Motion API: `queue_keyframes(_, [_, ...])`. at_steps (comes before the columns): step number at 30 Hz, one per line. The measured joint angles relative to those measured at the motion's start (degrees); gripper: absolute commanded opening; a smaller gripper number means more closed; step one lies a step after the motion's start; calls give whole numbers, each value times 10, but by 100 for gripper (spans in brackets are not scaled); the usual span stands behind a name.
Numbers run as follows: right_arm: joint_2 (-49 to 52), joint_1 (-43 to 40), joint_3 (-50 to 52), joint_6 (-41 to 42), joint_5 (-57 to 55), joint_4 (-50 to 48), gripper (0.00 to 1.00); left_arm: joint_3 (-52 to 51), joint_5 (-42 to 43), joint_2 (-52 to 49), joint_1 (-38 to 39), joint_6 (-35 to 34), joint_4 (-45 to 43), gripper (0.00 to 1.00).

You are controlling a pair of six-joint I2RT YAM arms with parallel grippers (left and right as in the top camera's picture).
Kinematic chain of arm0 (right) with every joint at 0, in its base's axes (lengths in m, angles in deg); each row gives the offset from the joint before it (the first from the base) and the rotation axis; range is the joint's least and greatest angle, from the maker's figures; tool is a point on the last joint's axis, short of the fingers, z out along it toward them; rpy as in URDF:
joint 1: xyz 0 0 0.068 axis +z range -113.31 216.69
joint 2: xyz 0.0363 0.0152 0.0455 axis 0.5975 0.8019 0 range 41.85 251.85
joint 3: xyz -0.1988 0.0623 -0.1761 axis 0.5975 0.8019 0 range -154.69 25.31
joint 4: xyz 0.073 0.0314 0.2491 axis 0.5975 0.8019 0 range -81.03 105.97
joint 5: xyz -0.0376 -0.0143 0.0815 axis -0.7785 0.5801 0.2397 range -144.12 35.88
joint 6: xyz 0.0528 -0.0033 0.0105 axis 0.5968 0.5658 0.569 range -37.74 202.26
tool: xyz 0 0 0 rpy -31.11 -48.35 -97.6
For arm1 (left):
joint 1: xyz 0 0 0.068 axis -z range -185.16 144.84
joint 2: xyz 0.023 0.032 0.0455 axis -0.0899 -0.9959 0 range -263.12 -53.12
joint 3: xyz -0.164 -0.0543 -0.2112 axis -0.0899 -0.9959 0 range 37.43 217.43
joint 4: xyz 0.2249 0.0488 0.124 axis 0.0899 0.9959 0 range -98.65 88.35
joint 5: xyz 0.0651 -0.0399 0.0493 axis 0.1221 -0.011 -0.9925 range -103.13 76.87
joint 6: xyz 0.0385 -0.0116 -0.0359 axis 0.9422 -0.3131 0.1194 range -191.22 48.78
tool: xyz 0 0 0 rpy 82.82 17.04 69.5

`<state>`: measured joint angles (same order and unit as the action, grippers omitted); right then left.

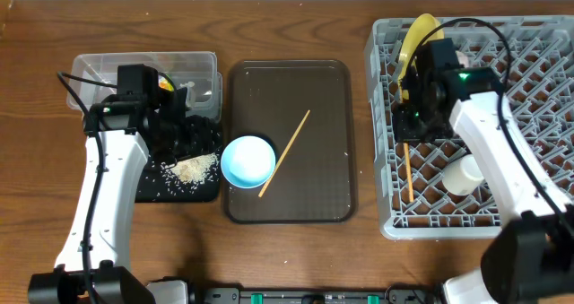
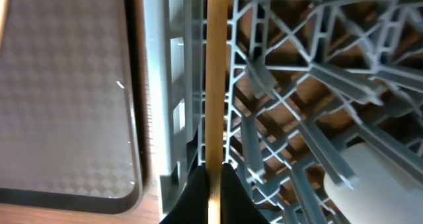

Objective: Sort waste into correct bins and load items into the dishwasher rack
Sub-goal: 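Carry the chopstick to the rack's left edge and release it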

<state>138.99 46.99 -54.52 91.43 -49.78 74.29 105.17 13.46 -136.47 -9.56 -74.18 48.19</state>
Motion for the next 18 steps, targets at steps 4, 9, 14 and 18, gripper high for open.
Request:
queue_keyframes(4, [30,0,0,-7,0,0,11,0,0,0,0,0,0,58])
queue_keyframes(9, [40,0,0,-8,0,-3,18,0,0,0,0,0,0,58])
queue_keyframes(14, [39,1,0,-9,1,-5,21,0,0,0,0,0,0,58])
queue_keyframes(18, [28,1,-4,-9,2,-7,23,0,0,0,0,0,0,58])
